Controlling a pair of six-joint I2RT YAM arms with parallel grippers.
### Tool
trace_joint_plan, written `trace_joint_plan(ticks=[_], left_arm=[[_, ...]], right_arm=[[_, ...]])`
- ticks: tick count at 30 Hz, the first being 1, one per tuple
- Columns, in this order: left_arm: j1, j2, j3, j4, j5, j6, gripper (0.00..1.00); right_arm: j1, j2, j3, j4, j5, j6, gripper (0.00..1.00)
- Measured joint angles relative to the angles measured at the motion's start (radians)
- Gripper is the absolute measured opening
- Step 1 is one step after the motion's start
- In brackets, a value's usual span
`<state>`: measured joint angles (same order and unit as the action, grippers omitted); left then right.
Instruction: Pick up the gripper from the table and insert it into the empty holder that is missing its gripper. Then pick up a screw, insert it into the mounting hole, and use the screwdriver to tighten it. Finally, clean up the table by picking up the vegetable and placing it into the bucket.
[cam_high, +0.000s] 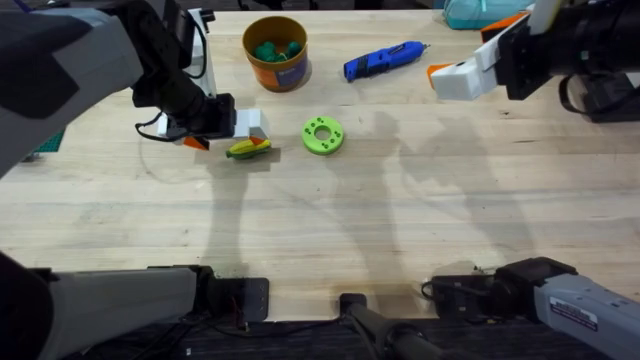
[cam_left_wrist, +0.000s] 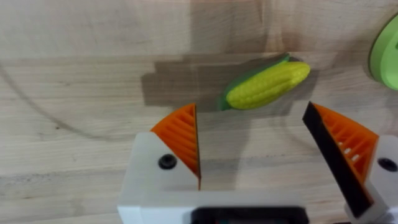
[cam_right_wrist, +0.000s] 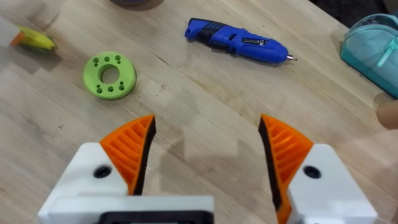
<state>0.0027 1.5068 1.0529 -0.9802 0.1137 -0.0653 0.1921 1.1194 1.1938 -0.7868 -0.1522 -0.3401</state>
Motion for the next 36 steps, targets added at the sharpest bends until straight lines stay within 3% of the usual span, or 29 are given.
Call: trace_joint_plan(ticks=[9, 12, 16, 26, 30, 36], left_arm=[[-0.003, 0.007, -0.001, 0.008, 0.017, 0.033, 0.996], [-0.003, 0.007, -0.001, 0.008, 0.056, 0.128, 0.996], [-0.003, 0.007, -0.001, 0.022, 0.085, 0.328, 0.996], [-0.003, 0.007, -0.002, 0.142, 0.008, 0.79, 0.996], [-0.009, 0.009, -0.002, 0.137, 0.004, 0.888, 0.996], [-0.031, 0.083, -0.002, 0.118, 0.044, 0.941, 0.996]], right_arm=[[0.0, 0.0, 0.0, -0.018, -0.001, 0.0, 0.966], [0.0, 0.0, 0.0, -0.025, -0.001, 0.0, 0.966], [0.0, 0.0, 0.0, -0.027, -0.001, -0.001, 0.966], [0.0, 0.0, 0.0, -0.031, -0.001, -0.001, 0.966], [0.0, 0.0, 0.0, -0.042, -0.001, 0.0, 0.966], [0.0, 0.0, 0.0, -0.046, -0.001, -0.001, 0.966]])
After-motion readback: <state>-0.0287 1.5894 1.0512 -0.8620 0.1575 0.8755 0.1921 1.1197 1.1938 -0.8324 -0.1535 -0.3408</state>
